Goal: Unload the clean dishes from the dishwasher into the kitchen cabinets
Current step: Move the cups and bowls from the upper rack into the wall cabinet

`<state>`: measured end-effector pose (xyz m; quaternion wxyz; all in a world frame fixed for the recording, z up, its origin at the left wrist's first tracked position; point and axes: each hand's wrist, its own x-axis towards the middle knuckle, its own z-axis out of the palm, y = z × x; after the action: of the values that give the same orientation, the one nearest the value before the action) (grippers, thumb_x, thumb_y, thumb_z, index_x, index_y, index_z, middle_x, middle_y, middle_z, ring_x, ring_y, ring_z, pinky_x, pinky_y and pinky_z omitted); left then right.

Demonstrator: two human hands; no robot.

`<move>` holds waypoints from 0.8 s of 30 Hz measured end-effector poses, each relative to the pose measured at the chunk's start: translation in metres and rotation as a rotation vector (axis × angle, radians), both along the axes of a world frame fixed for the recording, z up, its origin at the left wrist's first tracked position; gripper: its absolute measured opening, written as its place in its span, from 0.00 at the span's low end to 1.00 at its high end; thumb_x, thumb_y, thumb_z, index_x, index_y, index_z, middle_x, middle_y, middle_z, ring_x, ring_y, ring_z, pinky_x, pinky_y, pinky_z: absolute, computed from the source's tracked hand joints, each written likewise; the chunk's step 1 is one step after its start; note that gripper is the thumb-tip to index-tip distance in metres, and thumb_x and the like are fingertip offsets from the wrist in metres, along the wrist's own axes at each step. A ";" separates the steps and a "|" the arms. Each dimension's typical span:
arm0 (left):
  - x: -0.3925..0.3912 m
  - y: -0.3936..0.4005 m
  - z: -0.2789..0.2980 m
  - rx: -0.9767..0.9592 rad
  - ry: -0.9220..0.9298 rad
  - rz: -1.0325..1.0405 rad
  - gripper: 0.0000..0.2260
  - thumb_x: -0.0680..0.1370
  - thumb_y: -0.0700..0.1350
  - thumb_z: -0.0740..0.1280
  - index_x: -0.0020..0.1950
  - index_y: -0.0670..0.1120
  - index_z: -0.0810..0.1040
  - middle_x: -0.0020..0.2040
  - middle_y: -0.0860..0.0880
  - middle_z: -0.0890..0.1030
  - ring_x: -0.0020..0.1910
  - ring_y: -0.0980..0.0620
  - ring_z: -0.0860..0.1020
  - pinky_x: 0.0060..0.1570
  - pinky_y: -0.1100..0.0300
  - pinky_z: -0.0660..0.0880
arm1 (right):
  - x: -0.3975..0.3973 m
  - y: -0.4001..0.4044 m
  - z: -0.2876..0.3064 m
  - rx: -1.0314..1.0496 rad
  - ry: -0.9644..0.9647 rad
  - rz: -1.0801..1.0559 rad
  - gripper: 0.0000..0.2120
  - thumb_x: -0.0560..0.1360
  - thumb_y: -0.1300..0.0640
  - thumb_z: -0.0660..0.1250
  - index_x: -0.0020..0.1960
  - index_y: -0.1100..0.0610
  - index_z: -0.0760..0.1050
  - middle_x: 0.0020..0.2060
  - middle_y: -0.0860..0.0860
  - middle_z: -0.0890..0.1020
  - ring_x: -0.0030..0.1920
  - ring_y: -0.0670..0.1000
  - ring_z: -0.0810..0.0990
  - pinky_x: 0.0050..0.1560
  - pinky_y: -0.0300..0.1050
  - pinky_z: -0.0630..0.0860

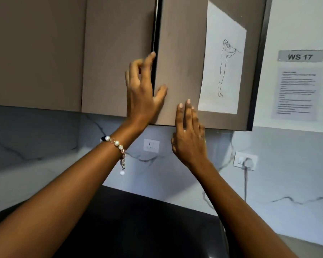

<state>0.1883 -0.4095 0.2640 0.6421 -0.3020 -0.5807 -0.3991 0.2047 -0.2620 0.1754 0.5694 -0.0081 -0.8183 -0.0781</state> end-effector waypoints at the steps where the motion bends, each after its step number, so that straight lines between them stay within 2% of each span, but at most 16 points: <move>1: -0.016 -0.004 -0.002 -0.051 0.043 0.153 0.28 0.73 0.46 0.68 0.72 0.45 0.67 0.66 0.40 0.71 0.62 0.46 0.70 0.57 0.64 0.69 | -0.012 0.000 0.000 0.019 -0.048 -0.009 0.43 0.70 0.60 0.65 0.78 0.60 0.44 0.77 0.62 0.48 0.77 0.61 0.50 0.70 0.58 0.62; 3: -0.051 -0.010 -0.010 -0.244 0.103 0.389 0.24 0.75 0.47 0.65 0.71 0.47 0.68 0.71 0.39 0.68 0.68 0.39 0.67 0.61 0.50 0.70 | -0.035 0.001 0.000 0.043 -0.121 -0.020 0.44 0.70 0.60 0.65 0.78 0.59 0.43 0.77 0.60 0.46 0.77 0.60 0.46 0.73 0.57 0.57; 5: -0.088 -0.015 -0.020 -0.442 0.127 0.515 0.23 0.76 0.48 0.64 0.70 0.47 0.70 0.72 0.40 0.67 0.71 0.38 0.66 0.66 0.41 0.64 | -0.057 0.002 0.001 0.062 -0.158 -0.028 0.43 0.71 0.61 0.64 0.78 0.59 0.43 0.77 0.60 0.45 0.77 0.59 0.44 0.73 0.55 0.52; 7: -0.119 -0.014 -0.027 -0.548 0.054 0.600 0.24 0.76 0.51 0.65 0.72 0.48 0.68 0.74 0.42 0.65 0.73 0.39 0.63 0.69 0.38 0.54 | -0.080 0.004 0.003 0.069 -0.163 -0.039 0.42 0.71 0.62 0.64 0.78 0.59 0.45 0.77 0.59 0.46 0.77 0.58 0.43 0.73 0.53 0.49; 9: -0.140 -0.010 -0.030 -0.572 -0.023 0.642 0.25 0.78 0.53 0.61 0.75 0.50 0.62 0.77 0.45 0.60 0.76 0.41 0.58 0.69 0.38 0.46 | -0.100 0.008 0.002 0.061 -0.159 -0.052 0.42 0.70 0.63 0.66 0.78 0.60 0.47 0.77 0.60 0.49 0.76 0.58 0.45 0.72 0.53 0.51; 13: -0.183 0.002 -0.030 -0.671 -0.174 0.617 0.30 0.81 0.54 0.55 0.77 0.51 0.42 0.78 0.48 0.40 0.77 0.45 0.41 0.66 0.40 0.31 | -0.137 0.022 0.000 0.081 -0.176 -0.064 0.43 0.68 0.65 0.67 0.77 0.62 0.48 0.77 0.60 0.51 0.77 0.59 0.48 0.74 0.52 0.54; 16: -0.215 0.013 -0.029 -0.731 -0.257 0.548 0.35 0.80 0.54 0.58 0.77 0.49 0.38 0.77 0.48 0.34 0.77 0.45 0.38 0.70 0.42 0.34 | -0.160 0.032 0.000 0.084 -0.214 -0.065 0.42 0.67 0.68 0.65 0.76 0.64 0.48 0.76 0.60 0.50 0.76 0.60 0.47 0.74 0.53 0.54; 18: -0.235 0.021 -0.028 -0.777 -0.306 0.455 0.37 0.79 0.51 0.61 0.77 0.47 0.38 0.75 0.48 0.31 0.77 0.44 0.38 0.73 0.44 0.38 | -0.171 0.040 -0.002 0.086 -0.243 -0.072 0.42 0.68 0.70 0.63 0.76 0.63 0.46 0.76 0.59 0.47 0.76 0.60 0.44 0.74 0.51 0.49; 20: -0.254 0.027 -0.026 -0.825 -0.354 0.373 0.39 0.78 0.49 0.63 0.77 0.46 0.38 0.76 0.47 0.32 0.77 0.44 0.38 0.74 0.46 0.39 | -0.181 0.048 -0.005 0.093 -0.257 -0.088 0.43 0.67 0.71 0.64 0.76 0.62 0.45 0.76 0.58 0.45 0.76 0.59 0.42 0.73 0.51 0.46; 24: -0.282 0.039 -0.025 -0.891 -0.419 0.291 0.38 0.79 0.49 0.62 0.77 0.45 0.38 0.77 0.45 0.36 0.77 0.45 0.38 0.74 0.48 0.41 | -0.203 0.065 -0.015 0.084 -0.284 -0.211 0.48 0.61 0.68 0.70 0.75 0.64 0.50 0.75 0.59 0.50 0.77 0.60 0.45 0.74 0.55 0.50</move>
<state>-0.0941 -0.3706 0.2390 0.3700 -0.3757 -0.8467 -0.0714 0.0019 -0.1972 0.1605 0.4364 -0.0591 -0.8812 -0.1720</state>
